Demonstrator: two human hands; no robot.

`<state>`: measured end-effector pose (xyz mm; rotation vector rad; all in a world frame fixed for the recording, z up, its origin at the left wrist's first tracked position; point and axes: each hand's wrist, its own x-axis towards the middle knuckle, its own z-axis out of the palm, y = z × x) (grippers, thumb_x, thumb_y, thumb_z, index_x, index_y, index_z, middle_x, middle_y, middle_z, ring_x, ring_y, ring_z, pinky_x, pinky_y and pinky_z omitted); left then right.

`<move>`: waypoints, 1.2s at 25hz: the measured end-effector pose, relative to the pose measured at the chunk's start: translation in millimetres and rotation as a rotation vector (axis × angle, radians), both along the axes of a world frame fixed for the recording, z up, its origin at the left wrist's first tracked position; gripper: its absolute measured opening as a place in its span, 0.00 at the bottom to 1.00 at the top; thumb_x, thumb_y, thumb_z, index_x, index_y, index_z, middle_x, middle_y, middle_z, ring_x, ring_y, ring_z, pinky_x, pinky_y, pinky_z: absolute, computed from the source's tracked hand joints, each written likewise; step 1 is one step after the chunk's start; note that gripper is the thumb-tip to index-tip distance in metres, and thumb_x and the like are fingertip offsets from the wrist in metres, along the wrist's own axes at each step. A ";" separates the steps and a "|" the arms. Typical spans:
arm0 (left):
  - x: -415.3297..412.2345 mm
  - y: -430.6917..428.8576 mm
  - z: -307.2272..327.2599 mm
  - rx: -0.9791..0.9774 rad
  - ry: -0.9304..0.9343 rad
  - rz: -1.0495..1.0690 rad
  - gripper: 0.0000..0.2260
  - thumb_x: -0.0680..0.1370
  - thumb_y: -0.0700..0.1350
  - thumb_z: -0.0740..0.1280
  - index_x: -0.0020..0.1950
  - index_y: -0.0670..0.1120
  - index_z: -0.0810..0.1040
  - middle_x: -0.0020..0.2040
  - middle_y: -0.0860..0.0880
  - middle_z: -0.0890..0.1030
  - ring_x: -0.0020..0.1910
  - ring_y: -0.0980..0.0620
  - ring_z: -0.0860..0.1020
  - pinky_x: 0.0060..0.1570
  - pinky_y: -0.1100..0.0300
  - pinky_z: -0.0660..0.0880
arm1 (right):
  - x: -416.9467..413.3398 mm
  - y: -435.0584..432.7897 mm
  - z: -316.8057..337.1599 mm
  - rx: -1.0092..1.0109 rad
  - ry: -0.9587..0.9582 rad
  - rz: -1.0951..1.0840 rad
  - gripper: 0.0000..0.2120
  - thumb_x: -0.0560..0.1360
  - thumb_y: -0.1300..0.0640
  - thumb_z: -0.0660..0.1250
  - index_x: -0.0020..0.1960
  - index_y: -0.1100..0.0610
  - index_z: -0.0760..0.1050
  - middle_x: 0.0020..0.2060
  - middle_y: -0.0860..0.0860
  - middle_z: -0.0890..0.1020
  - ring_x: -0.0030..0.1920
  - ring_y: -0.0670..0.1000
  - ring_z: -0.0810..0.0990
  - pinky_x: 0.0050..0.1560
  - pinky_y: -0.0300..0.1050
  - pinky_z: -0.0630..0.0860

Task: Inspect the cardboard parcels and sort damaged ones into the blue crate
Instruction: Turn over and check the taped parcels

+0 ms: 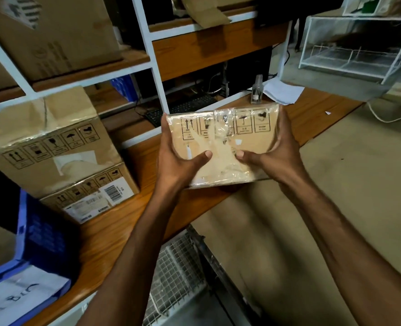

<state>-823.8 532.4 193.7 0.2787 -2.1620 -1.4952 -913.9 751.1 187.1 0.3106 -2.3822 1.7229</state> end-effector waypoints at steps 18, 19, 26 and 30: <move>9.4 13.9 12.7 0.051 0.199 0.226 0.15 0.82 0.50 0.71 0.68 0.51 0.77 0.61 0.56 0.83 0.60 0.61 0.81 0.57 0.58 0.82 | -1.1 24.8 32.5 -0.186 0.048 -0.139 0.17 0.78 0.63 0.71 0.67 0.57 0.80 0.53 0.45 0.86 0.51 0.37 0.84 0.58 0.40 0.81; 6.1 13.8 17.6 -0.042 0.187 0.299 0.14 0.81 0.52 0.72 0.65 0.49 0.80 0.59 0.55 0.84 0.57 0.62 0.82 0.54 0.63 0.81 | -4.0 26.0 32.0 -0.186 0.045 -0.192 0.16 0.77 0.61 0.73 0.64 0.57 0.82 0.52 0.46 0.87 0.49 0.37 0.85 0.57 0.40 0.81; -19.0 -0.2 49.4 -0.463 -0.019 0.390 0.24 0.80 0.62 0.69 0.68 0.47 0.73 0.46 0.54 0.81 0.46 0.53 0.81 0.41 0.60 0.72 | -25.3 12.6 46.6 0.080 0.106 -0.318 0.19 0.72 0.42 0.77 0.55 0.54 0.81 0.46 0.45 0.84 0.49 0.48 0.84 0.48 0.42 0.77; -28.9 -26.9 45.0 -0.474 -0.235 0.232 0.30 0.80 0.67 0.64 0.78 0.56 0.66 0.70 0.47 0.73 0.69 0.46 0.73 0.63 0.47 0.74 | 3.1 3.8 25.2 0.168 0.165 -0.247 0.33 0.72 0.33 0.72 0.70 0.50 0.75 0.75 0.52 0.72 0.74 0.52 0.70 0.73 0.52 0.69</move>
